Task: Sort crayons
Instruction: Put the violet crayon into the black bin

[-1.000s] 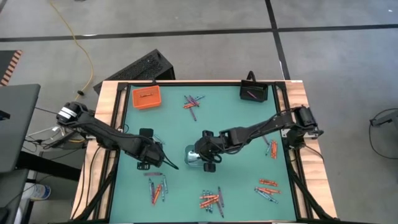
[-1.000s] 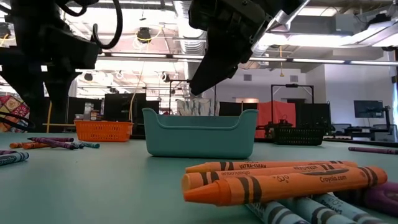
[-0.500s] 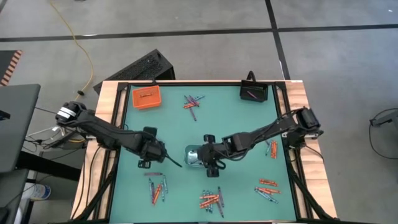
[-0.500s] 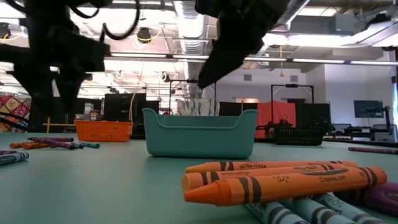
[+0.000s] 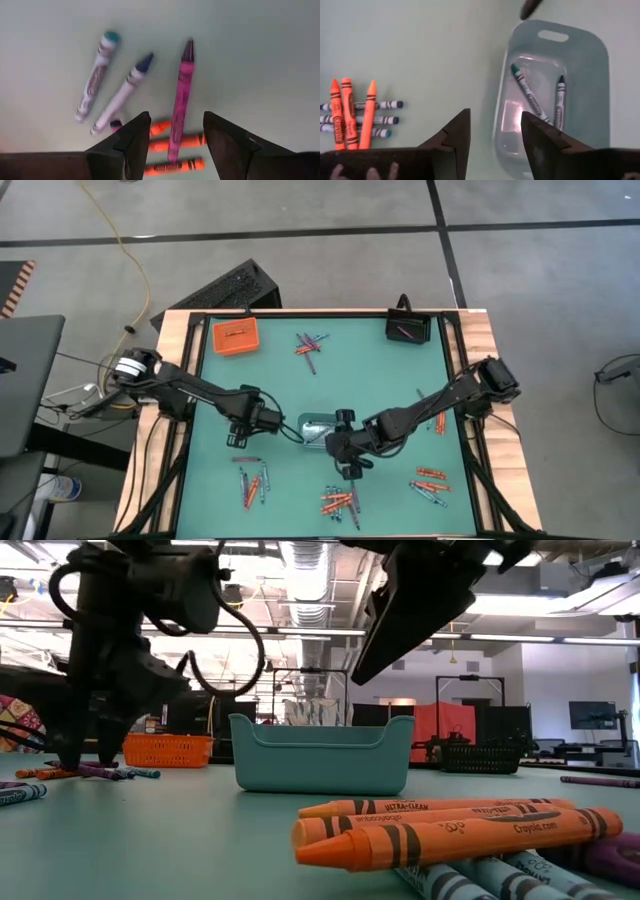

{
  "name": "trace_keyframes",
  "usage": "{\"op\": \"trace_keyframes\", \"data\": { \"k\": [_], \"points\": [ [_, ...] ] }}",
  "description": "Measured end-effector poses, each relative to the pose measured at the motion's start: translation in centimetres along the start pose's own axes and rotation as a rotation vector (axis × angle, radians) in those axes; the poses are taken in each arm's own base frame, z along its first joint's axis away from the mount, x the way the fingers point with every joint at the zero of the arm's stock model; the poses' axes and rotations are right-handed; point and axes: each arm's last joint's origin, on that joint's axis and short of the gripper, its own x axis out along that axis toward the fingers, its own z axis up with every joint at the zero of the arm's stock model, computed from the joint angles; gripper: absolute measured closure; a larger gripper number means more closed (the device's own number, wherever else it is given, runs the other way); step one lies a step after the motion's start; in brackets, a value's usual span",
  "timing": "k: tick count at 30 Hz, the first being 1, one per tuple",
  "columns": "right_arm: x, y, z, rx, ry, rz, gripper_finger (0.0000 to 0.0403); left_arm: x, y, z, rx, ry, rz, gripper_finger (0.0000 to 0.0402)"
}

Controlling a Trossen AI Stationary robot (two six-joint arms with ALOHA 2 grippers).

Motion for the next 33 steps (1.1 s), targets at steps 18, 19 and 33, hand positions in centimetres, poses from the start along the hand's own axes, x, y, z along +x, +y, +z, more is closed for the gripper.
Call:
{"op": "trace_keyframes", "data": {
  "k": [18,19,33],
  "points": [
    [-0.6,2.1,-0.5,-0.040,-0.011,-0.032,0.0237,1.7,1.3,-1.0,-0.076,0.021,-0.115,0.0301],
    [-0.6,2.2,-0.6,-0.041,-0.012,-0.033,0.0237,1.7,1.3,-0.9,-0.076,0.014,-0.114,0.0305],
    [-0.6,2.1,-0.5,-0.034,-0.012,-0.033,0.0237,1.2,1.3,-0.5,-0.046,-0.032,-0.111,0.0391]
  ]
}}
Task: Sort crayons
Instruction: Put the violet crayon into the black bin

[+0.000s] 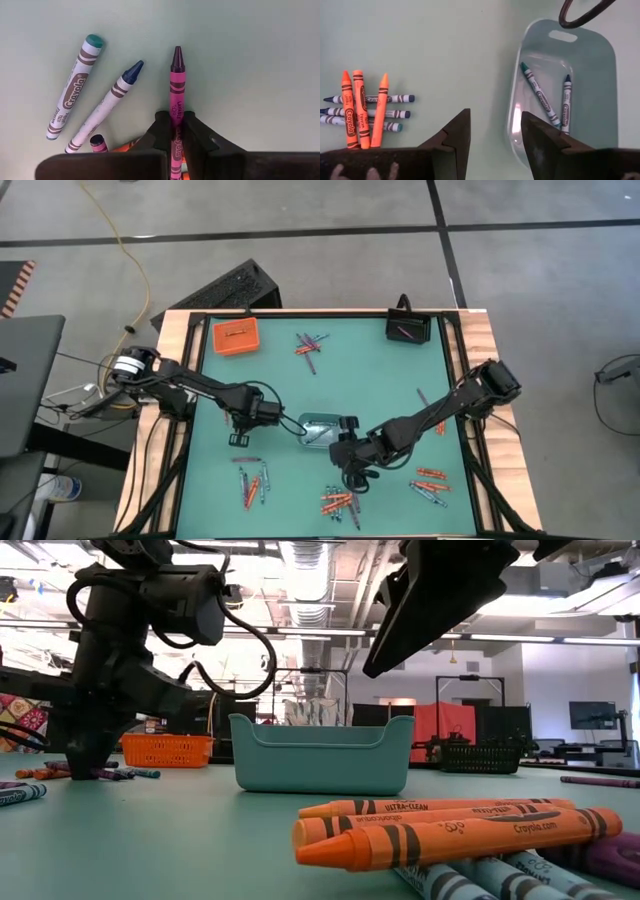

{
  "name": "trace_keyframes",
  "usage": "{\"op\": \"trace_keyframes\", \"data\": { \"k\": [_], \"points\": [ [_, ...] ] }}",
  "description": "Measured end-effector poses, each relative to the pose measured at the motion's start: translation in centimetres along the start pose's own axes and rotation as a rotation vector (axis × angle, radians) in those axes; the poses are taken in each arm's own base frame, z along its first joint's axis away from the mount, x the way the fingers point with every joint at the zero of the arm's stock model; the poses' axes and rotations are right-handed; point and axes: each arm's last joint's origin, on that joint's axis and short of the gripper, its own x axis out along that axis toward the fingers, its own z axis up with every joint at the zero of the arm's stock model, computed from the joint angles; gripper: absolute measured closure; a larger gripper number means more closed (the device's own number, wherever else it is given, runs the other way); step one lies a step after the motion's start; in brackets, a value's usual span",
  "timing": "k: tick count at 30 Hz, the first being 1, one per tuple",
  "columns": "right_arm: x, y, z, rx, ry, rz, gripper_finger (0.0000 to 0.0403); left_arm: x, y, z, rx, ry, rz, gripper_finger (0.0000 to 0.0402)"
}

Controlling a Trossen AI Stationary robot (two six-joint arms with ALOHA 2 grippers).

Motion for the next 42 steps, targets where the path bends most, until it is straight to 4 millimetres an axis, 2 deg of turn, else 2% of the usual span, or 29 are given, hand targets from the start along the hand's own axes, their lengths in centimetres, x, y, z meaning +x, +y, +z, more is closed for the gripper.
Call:
{"op": "trace_keyframes", "data": {
  "k": [4,14,22,27,34,42],
  "points": [
    [0.0,0.0,0.0,0.010,0.005,0.000,0.0237,-1.2,0.0,0.6,0.017,-0.047,-0.022,0.0394],
    [-0.1,0.1,-0.9,0.039,0.079,-0.017,0.0237,-6.9,0.0,0.9,0.084,-0.258,-0.020,0.0396],
    [-0.6,0.9,-2.1,0.082,0.172,-0.035,0.0237,-12.3,0.7,2.4,0.152,-0.651,0.096,0.0397],
    [-1.3,1.9,-2.9,0.115,0.202,-0.077,0.0237,-14.3,0.8,3.5,0.216,-0.855,0.153,0.0397],
    [-4.7,3.4,-4.4,0.154,0.186,-0.244,0.0237,-16.1,1.7,4.8,0.249,-1.069,0.215,0.0397],
    [-9.2,4.7,-4.9,0.177,-0.102,-0.455,0.0237,-18.3,3.3,5.6,0.272,-1.351,0.122,0.0393]
  ]
}}
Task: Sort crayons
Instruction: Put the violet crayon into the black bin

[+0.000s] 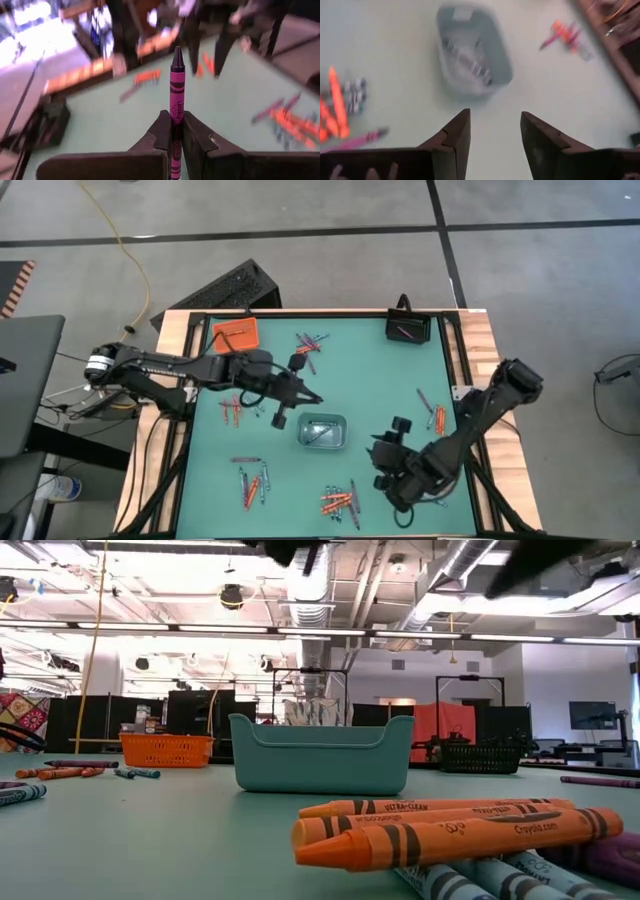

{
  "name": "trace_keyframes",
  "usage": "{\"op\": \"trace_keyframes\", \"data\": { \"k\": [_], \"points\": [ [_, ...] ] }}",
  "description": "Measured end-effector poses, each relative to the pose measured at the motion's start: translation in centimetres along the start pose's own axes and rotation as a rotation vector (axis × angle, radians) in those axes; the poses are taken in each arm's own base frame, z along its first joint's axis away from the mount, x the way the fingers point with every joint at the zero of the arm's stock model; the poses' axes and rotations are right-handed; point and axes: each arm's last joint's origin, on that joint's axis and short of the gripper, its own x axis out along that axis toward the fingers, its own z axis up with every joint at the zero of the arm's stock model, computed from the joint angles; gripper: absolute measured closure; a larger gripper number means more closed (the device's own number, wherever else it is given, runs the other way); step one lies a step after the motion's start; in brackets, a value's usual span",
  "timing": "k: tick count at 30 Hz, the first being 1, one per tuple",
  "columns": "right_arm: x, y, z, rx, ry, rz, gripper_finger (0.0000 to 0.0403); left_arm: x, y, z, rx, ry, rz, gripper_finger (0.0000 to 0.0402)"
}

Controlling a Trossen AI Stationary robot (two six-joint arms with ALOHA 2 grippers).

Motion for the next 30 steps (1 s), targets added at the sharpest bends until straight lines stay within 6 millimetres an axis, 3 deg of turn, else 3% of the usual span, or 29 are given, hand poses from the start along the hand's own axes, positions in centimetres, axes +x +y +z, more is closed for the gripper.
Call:
{"op": "trace_keyframes", "data": {
  "k": [6,14,23,30],
  "points": [
    [-1.0,-0.1,-0.3,-0.014,-0.200,-0.133,0.0237,-0.1,0.4,1.1,-0.005,-0.141,-0.053,0.0392],
    [1.0,-1.5,0.9,0.008,-0.268,-0.291,0.0237,0.7,0.4,0.7,0.011,-0.151,-0.054,0.0391],
    [5.3,-4.6,2.9,-0.114,-0.050,-0.301,0.0237,0.1,2.0,-0.3,0.025,-0.071,-0.016,0.0391],
    [8.4,-9.8,4.9,-0.150,0.128,-0.214,0.0237,-2.4,4.1,-0.4,0.052,-0.038,0.058,0.0391]
  ]
}}
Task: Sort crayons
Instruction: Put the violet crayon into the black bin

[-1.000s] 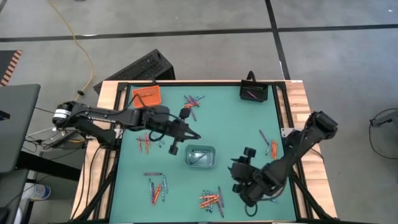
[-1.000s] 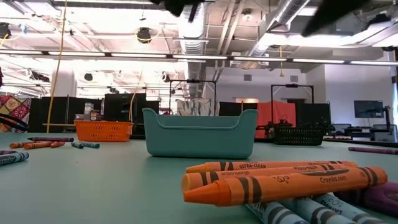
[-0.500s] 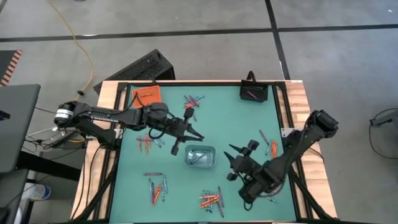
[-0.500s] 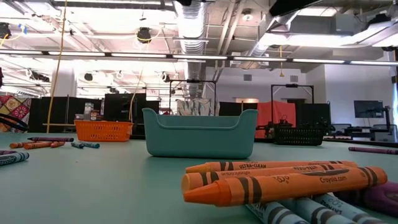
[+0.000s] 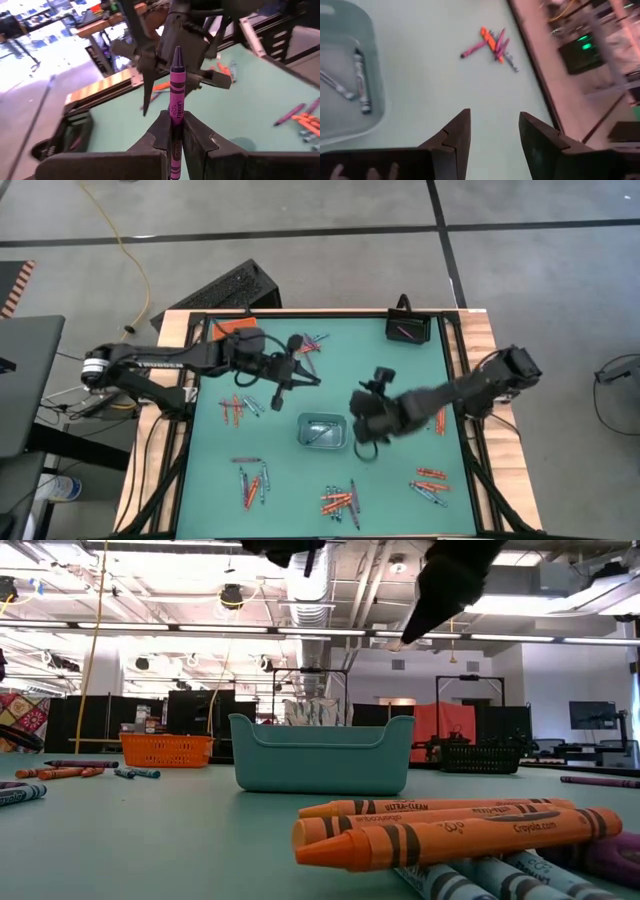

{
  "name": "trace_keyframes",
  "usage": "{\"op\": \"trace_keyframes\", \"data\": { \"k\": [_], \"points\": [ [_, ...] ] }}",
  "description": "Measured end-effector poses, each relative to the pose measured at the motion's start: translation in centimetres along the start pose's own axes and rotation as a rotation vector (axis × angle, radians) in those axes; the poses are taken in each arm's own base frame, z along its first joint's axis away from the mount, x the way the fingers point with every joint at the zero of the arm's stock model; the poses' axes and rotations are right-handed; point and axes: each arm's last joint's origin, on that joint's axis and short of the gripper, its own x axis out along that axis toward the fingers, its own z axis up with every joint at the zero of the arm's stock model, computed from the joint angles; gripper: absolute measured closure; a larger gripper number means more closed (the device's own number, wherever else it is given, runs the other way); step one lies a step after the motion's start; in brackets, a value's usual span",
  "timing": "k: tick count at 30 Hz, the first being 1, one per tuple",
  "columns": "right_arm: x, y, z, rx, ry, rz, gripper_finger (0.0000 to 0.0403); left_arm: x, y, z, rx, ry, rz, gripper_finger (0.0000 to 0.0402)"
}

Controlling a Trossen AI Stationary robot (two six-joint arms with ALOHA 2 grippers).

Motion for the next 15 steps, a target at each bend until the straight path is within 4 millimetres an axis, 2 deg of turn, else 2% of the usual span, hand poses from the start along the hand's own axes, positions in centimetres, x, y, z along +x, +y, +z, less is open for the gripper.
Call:
{"op": "trace_keyframes", "data": {
  "k": [4,8,12,15],
  "points": [
    [2.4,-2.9,1.3,-0.025,0.012,0.151,0.0237,-1.4,1.4,0.1,0.012,-0.012,0.030,0.0391],
    [4.8,-6.2,2.6,-0.015,-0.062,0.300,0.0237,-2.1,2.8,-0.6,0.003,-0.007,0.025,0.0391],
    [6.3,-9.7,3.4,0.043,-0.173,0.369,0.0237,-1.9,3.8,-1.9,-0.014,0.009,0.020,0.0391],
    [6.7,-11.4,4.1,0.085,-0.296,0.460,0.0237,-1.2,4.4,-2.9,-0.033,0.021,-0.002,0.0391]
  ]
}}
